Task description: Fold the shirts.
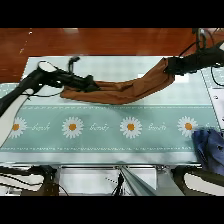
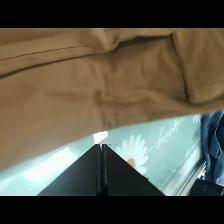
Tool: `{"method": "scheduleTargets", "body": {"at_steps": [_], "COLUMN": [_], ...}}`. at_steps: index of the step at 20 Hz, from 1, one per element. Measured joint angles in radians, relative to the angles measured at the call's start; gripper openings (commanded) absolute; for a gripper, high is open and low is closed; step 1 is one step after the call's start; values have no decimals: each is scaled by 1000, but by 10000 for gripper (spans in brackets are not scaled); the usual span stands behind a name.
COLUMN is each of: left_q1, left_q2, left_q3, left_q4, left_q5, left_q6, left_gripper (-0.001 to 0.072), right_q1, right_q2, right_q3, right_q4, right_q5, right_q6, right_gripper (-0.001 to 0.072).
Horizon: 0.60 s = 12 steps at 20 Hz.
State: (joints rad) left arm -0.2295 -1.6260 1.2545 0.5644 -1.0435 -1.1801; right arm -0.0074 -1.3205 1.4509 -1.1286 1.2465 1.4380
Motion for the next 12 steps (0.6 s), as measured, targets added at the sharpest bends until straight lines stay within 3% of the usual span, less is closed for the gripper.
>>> {"method": "scheduleTargets", "body": {"at_steps": [6,12], "left_q1": [-262,-459], "left_q2": [-44,-139], "left_q3": [0,0], "left_q4": [-16,-125], "left_q5": [134,286], "left_q6": [-43,-54], "left_gripper": [17,17], "right_q1": [97,212], "right_q2": [140,220], "right_q3": [0,0], "right_q4": [-84,-108], "right_q5": [44,84], "right_q6": [129,206], "right_gripper": [23,23]}}
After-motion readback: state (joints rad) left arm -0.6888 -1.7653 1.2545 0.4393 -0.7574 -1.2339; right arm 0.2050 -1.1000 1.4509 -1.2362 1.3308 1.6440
